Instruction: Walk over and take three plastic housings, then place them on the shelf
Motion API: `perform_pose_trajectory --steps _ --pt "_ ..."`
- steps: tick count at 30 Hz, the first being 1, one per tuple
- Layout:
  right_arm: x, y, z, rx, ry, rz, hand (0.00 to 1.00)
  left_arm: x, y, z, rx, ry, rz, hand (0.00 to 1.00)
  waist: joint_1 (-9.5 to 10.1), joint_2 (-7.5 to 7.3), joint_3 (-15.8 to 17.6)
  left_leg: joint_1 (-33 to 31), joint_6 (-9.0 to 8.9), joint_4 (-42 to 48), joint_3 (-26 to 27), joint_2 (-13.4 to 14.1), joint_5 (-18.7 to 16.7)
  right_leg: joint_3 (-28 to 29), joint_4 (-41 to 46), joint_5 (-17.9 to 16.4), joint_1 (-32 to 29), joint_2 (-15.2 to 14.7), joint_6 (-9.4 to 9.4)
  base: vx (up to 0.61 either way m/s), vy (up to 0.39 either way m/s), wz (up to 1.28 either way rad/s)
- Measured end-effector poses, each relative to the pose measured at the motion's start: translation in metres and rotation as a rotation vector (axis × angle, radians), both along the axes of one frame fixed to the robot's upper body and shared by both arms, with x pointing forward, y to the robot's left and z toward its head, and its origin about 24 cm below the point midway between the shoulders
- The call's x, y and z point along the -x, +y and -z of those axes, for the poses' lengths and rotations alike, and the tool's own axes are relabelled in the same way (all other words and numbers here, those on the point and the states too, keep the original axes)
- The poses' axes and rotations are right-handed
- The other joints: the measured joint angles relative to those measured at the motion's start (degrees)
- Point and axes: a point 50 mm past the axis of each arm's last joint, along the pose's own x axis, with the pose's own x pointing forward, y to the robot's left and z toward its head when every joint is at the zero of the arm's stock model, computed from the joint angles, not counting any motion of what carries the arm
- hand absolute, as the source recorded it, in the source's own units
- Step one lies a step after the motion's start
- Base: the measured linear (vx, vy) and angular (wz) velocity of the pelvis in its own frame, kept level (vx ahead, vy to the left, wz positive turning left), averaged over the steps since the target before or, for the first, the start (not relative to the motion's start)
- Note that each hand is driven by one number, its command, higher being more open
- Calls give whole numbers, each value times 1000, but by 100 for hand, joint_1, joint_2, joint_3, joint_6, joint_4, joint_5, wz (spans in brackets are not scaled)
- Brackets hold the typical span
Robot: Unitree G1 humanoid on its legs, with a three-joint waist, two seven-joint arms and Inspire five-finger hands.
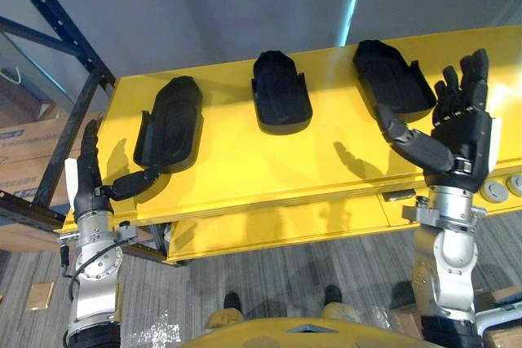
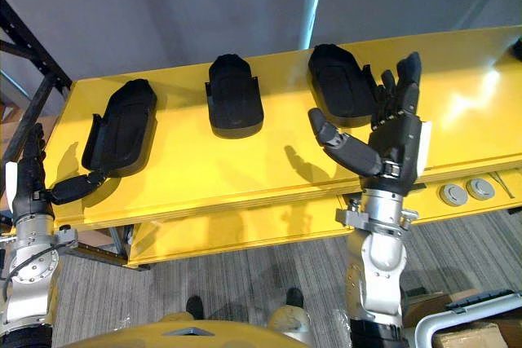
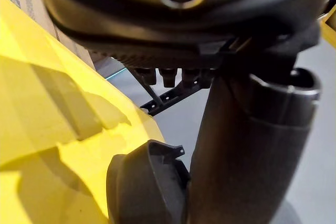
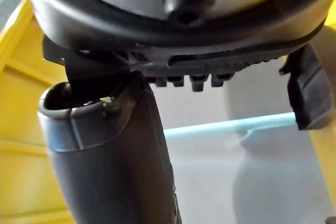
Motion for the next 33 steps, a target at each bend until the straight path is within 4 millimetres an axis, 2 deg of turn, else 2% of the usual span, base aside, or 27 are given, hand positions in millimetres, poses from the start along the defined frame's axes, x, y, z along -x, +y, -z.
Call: perform_pose_trajectory --steps 5,13,17,21,25,33 --pt "1 -4 -1 -25 -8 -26 100 0 4 11 12 96 71 100 -55 66 -124 -28 -5 0 43 2 -15 40 -56 14 -31 12 0 -5 -2 -4" --pt "1 -6 -2 -22 -4 -21 100 -8 13 11 6 122 103 100 -94 154 -182 -126 -4 2 84 -5 -22 117 -119 42 -135 23 12 4 1 -2" --pt "0 -8 -5 9 -4 -27 100 -19 13 11 21 118 104 100 -120 156 -183 -120 -2 2 109 -6 -46 155 -120 43 -153 29 13 2 1 -2" --pt "0 -8 -5 9 -6 -28 100 -22 10 13 22 116 96 100 -125 151 -180 -122 -15 3 205 -5 -68 269 -123 47 -233 44 17 2 0 -13" --pt "-2 -7 -7 8 -10 -33 100 -28 8 19 23 149 70 100 -271 142 -163 -105 -14 4 244 -5 -93 305 -122 53 -237 50 25 4 -1 -5" --pt "-2 -7 -9 6 -17 -31 100 -35 7 14 23 117 36 100 -327 129 -26 -100 -13 166 335 1 -216 416 -117 55 -232 48 28 1 1 -7"
